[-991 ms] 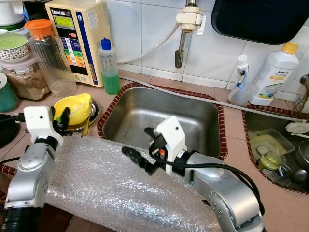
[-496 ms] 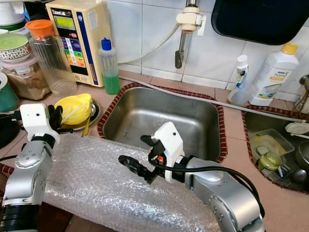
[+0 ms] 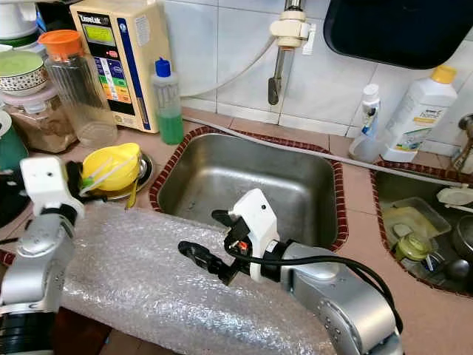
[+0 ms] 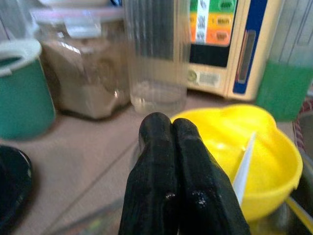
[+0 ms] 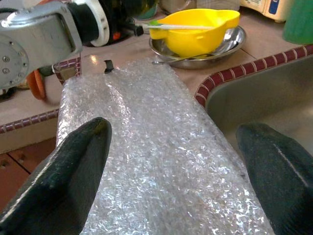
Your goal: Kitchen organization
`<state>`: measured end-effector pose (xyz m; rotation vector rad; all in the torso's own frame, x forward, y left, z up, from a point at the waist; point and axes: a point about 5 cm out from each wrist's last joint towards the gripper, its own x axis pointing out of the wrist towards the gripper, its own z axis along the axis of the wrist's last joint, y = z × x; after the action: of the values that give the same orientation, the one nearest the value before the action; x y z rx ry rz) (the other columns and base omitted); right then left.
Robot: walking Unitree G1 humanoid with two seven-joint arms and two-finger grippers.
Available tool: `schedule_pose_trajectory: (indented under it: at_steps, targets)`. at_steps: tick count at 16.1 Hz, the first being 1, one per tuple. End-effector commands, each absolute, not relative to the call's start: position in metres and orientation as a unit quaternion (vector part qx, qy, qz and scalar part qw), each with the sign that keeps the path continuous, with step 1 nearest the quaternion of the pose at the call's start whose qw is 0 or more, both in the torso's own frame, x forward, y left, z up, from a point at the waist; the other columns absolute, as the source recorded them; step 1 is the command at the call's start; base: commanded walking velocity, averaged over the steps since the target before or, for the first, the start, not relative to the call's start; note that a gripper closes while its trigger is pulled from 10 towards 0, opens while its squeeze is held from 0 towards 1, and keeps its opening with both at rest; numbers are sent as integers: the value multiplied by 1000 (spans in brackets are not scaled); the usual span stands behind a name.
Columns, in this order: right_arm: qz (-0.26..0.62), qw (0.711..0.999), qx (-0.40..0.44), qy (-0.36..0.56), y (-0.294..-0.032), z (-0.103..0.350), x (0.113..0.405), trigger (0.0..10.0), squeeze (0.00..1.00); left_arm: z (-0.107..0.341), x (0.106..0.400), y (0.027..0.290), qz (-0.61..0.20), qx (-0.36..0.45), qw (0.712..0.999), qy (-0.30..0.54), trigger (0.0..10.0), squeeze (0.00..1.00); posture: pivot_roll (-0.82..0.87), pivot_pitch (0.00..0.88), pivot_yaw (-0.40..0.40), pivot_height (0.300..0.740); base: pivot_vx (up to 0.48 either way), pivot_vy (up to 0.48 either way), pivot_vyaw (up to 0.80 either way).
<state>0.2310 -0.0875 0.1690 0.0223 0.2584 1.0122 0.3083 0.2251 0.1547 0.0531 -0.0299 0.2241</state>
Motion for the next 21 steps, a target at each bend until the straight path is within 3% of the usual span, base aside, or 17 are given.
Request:
schedule_pose_trajectory:
  at_steps: [1,7,11,12,13,14,21]
  targets:
    - [488,866,7,110,-85,174,230,10000,0,173,311,223,113,40,991,-54,0,0,41,0,-18,740,0,0,0]
    - [486,868,4,105,-83,174,233,10000,0,206,312,210,86,65,984,-140,0,0,47,0,-19,740,0,0,0]
    - [476,874,4,98,-84,176,237,10000,0,234,314,185,25,97,974,-201,0,0,46,0,-28,740,0,0,0]
    - [474,875,2,98,-84,176,238,10000,0,232,316,191,44,96,977,-188,7725,0,43,0,-27,740,0,0,0]
    - [473,875,1,99,-85,175,238,10000,0,228,316,200,66,69,980,-176,10000,612,46,0,-28,740,0,0,0]
    - [473,876,0,99,-85,175,238,10000,0,222,313,203,65,62,981,-174,10000,1000,47,0,-29,740,0,0,0]
    - [477,873,-10,99,-82,173,237,10000,0,178,272,176,5,69,985,-156,10000,1000,51,0,-36,740,0,0,0]
